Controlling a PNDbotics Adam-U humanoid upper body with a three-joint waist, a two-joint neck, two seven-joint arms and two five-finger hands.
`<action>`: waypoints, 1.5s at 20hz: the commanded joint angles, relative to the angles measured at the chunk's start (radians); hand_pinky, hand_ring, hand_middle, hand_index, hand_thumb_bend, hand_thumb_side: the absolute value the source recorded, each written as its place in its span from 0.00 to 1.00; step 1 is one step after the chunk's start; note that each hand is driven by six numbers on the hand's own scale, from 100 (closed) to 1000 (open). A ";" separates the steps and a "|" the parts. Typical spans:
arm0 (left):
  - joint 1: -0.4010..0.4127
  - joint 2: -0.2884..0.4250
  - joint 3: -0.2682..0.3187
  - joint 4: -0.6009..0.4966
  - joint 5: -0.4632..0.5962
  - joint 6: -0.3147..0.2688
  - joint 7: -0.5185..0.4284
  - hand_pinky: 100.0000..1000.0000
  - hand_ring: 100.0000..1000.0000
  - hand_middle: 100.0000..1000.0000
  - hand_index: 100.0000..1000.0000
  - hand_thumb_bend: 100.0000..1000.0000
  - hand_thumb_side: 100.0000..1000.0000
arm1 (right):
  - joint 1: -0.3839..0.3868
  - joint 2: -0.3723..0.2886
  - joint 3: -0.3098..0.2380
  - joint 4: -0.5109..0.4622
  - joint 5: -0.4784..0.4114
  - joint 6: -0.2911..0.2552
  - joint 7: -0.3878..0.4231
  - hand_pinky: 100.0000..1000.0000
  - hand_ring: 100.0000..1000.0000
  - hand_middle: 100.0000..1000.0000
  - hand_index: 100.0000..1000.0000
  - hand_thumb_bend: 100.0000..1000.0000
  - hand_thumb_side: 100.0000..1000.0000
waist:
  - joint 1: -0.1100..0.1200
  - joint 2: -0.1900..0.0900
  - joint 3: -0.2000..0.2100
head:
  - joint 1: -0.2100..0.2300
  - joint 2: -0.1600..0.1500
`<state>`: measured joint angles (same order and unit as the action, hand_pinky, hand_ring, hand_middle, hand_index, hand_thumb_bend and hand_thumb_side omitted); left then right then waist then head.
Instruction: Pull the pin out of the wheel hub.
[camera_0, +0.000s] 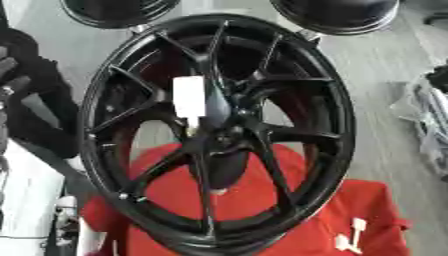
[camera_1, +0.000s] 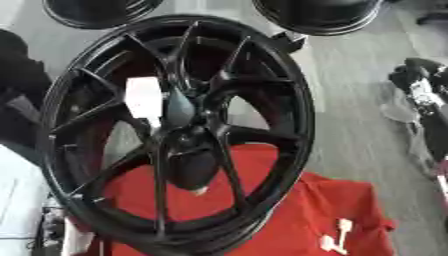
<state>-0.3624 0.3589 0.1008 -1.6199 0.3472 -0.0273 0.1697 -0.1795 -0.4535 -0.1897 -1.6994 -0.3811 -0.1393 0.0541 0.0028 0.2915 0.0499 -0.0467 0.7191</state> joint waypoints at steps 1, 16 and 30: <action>-0.011 0.013 0.001 -0.012 0.003 -0.001 -0.002 0.70 0.85 0.76 0.80 0.04 0.79 | -0.006 -0.030 -0.005 -0.018 -0.002 0.001 -0.002 0.88 0.72 0.62 0.71 0.00 0.32 | 0.001 -0.021 -0.001 | -0.007 -0.006; -0.051 0.079 -0.024 -0.077 0.041 0.023 -0.019 0.71 0.87 0.78 0.81 0.01 0.77 | -0.012 -0.030 -0.015 -0.027 -0.012 -0.005 -0.019 0.88 0.73 0.63 0.71 0.00 0.34 | 0.006 -0.008 -0.015 | -0.018 -0.003; -0.239 0.542 -0.179 -0.301 0.036 0.221 -0.151 0.73 0.88 0.79 0.81 0.00 0.71 | 0.018 -0.050 -0.021 -0.045 0.010 -0.018 -0.048 0.88 0.73 0.63 0.71 0.00 0.32 | 0.035 -0.013 -0.004 | -0.040 0.020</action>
<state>-0.5846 0.8201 -0.0700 -1.8919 0.3865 0.1716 0.0415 -0.1568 -0.4704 -0.1992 -1.7184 -0.3773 -0.1549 0.0049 0.0400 0.2975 0.0445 -0.0810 0.7372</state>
